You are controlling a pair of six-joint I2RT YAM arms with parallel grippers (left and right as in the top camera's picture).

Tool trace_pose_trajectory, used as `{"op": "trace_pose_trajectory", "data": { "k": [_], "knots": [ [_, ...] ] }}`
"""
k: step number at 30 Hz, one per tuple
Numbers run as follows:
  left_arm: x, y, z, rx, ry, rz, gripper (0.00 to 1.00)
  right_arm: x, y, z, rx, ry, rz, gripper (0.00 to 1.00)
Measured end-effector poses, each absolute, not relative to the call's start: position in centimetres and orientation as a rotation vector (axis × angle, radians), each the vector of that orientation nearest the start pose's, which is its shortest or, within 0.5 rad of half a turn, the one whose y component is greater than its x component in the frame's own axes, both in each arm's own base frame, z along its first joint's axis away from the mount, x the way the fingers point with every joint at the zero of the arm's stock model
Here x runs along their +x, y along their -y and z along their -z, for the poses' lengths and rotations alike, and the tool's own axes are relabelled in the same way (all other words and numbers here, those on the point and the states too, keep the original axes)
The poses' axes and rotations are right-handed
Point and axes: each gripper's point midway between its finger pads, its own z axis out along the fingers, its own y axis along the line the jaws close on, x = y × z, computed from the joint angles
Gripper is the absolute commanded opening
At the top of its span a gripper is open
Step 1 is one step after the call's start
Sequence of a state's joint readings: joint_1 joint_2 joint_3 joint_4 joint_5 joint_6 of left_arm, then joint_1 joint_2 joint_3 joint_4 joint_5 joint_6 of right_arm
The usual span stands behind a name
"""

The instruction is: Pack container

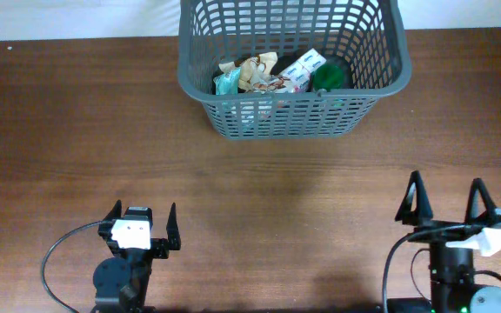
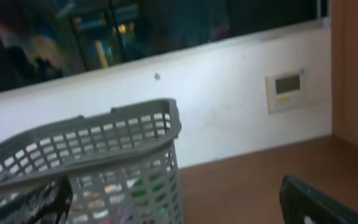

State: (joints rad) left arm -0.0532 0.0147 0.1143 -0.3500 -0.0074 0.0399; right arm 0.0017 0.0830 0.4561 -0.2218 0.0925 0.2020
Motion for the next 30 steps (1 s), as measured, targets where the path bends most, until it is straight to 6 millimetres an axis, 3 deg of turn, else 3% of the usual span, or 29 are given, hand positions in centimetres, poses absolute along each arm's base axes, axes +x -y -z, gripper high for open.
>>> {"op": "trace_pose_trajectory", "data": {
  "k": [15,30],
  "knots": [
    [23.2,1.1,-14.0,0.080,-1.819,0.003,0.99,21.5,1.4,-28.4,0.212,-1.405,-0.107,0.99],
    [23.2,1.1,-14.0,0.080,-1.819,0.003,0.99,24.3,1.4,-19.0,0.223,-1.562,-0.092,0.99]
  ]
}}
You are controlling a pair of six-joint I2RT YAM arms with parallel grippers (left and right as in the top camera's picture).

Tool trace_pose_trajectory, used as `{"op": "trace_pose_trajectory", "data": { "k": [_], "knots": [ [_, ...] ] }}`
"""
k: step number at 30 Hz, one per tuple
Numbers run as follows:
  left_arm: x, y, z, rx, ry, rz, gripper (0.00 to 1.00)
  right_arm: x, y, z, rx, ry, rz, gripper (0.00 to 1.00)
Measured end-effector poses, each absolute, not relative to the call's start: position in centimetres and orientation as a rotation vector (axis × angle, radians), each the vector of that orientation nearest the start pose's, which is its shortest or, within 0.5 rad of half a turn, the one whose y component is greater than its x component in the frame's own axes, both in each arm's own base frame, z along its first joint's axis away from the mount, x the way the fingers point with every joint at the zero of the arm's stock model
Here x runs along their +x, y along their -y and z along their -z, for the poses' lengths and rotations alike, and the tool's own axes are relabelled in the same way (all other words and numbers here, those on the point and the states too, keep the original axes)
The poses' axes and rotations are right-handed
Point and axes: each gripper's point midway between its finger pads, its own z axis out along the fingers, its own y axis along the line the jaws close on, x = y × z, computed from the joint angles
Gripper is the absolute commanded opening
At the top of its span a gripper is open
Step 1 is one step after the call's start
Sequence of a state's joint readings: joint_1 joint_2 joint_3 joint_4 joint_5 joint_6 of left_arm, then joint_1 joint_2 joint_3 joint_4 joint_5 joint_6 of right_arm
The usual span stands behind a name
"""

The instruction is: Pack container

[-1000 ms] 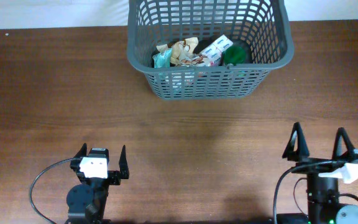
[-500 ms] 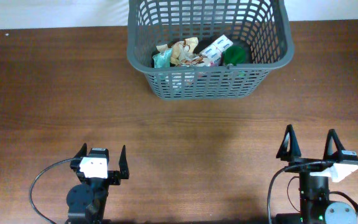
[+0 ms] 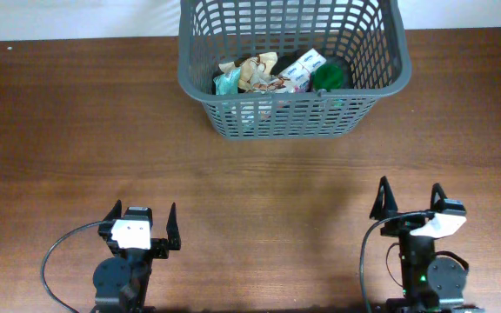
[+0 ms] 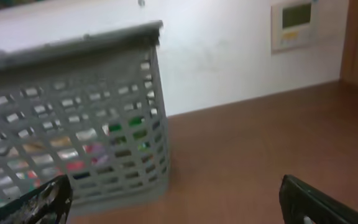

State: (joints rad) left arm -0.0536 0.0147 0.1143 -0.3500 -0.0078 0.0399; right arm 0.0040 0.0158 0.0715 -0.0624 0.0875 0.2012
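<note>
A grey mesh basket (image 3: pixel 292 65) stands at the far middle of the brown table and holds several packets, a white box and a green item (image 3: pixel 327 76). In the right wrist view the basket (image 4: pixel 73 118) fills the left half, coloured contents showing through its mesh. My left gripper (image 3: pixel 142 223) rests open near the front left edge, nothing between its fingers. My right gripper (image 3: pixel 410 198) rests open near the front right, also holding nothing; its fingertips (image 4: pixel 316 202) frame bare table.
The brown table (image 3: pixel 259 183) runs between the basket and both arms. A white wall with a small panel (image 4: pixel 294 25) stands behind the table. Black cables curl by each arm base.
My right gripper has moved left and nearer the front edge, and its camera has tipped down, so the basket sits higher and larger in its view. The left arm is unchanged.
</note>
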Motion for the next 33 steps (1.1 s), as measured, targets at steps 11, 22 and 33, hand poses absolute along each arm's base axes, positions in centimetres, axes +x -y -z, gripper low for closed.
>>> {"op": "trace_pose_trajectory", "data": {
  "k": [11,22,33],
  "knots": [
    [23.2,1.1,-14.0,0.079,-1.819,0.003,0.99,24.7,0.1,-16.0,0.037,-1.637,-0.018,0.99],
    [23.2,1.1,-14.0,0.079,-1.820,0.002,0.99,24.7,-0.4,-15.7,-0.060,-1.647,0.031,0.99],
    [23.2,1.1,-14.0,0.079,-1.820,0.002,0.99,24.7,-0.4,-15.4,-0.067,-1.661,0.036,0.99]
  ]
}}
